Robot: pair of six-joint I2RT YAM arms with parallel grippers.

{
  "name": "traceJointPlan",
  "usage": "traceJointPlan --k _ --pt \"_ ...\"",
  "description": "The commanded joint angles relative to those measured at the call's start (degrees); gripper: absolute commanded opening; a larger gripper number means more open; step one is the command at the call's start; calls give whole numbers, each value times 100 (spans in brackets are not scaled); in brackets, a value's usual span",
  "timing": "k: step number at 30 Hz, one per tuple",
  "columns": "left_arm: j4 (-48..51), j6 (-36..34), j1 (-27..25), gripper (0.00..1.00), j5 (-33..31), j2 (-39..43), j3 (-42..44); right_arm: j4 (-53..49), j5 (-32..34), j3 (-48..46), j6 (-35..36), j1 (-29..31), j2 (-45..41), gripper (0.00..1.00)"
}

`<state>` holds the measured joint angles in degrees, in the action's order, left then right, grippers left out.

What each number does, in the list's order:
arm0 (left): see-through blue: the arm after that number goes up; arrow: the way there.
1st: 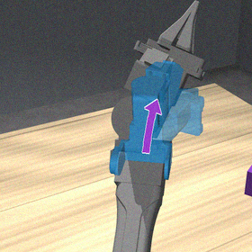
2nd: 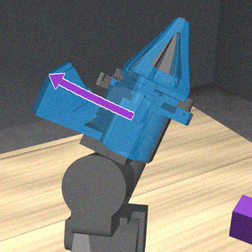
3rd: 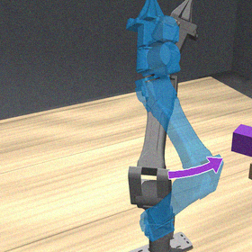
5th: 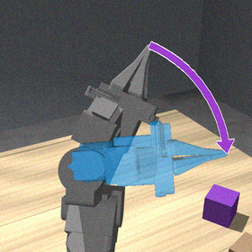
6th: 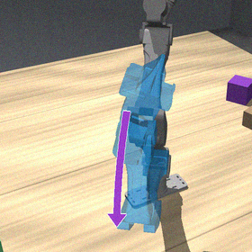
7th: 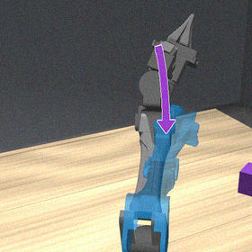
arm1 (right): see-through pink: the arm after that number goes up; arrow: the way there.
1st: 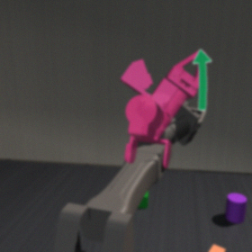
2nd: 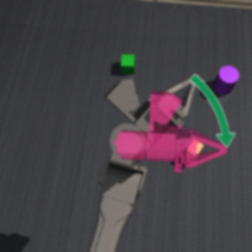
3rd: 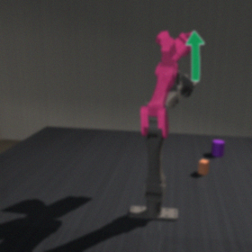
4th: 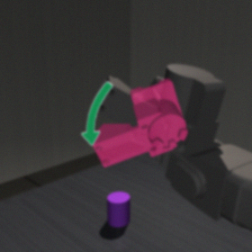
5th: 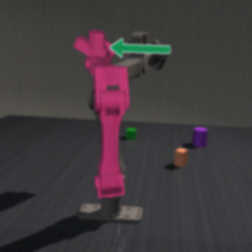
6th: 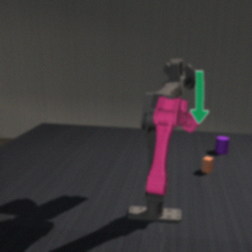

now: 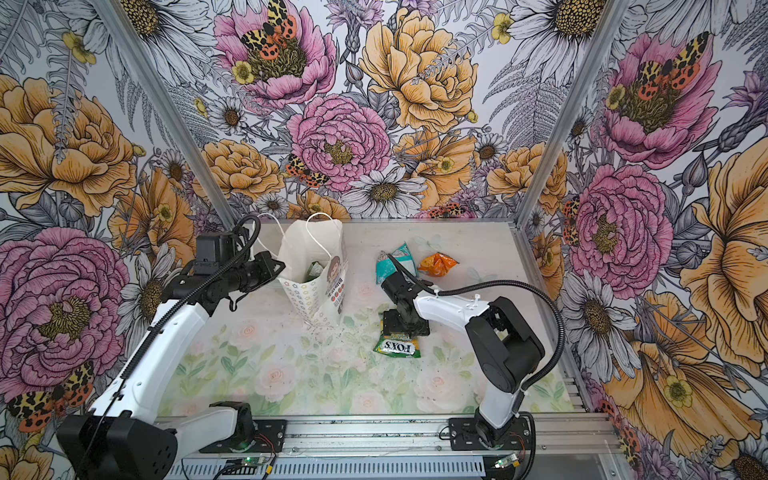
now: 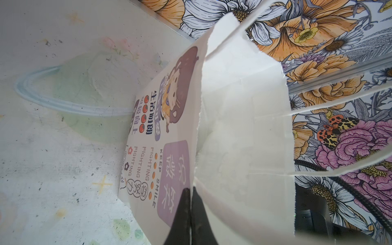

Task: Place the snacks into the paper bag
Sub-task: 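Lift the Spring Tea bag with the right gripper toward the paper bag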

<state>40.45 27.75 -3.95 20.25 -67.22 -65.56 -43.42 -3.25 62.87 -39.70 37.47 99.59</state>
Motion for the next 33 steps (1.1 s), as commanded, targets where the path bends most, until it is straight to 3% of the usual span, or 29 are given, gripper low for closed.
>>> traceJointPlan --k 1,7,12,22,26,28,33 --pt "56 20 42 0 -39 38 131 10 82 83 -125 115 227 86" --pt "59 11 47 0 -30 33 134 18 234 168 -161 249 602 84" --pt "52 2 56 0 -30 74 141 9 285 164 -142 278 550 75" --pt "53 11 61 0 -11 86 162 8 46 225 -28 260 -192 25" --pt "58 3 69 0 -5 98 168 4 -134 326 85 247 -363 12" --pt "58 3 71 0 -4 117 167 -4 -247 381 153 219 -458 0" --pt "55 3 67 0 -1 130 178 -33 -625 523 324 134 -731 0"
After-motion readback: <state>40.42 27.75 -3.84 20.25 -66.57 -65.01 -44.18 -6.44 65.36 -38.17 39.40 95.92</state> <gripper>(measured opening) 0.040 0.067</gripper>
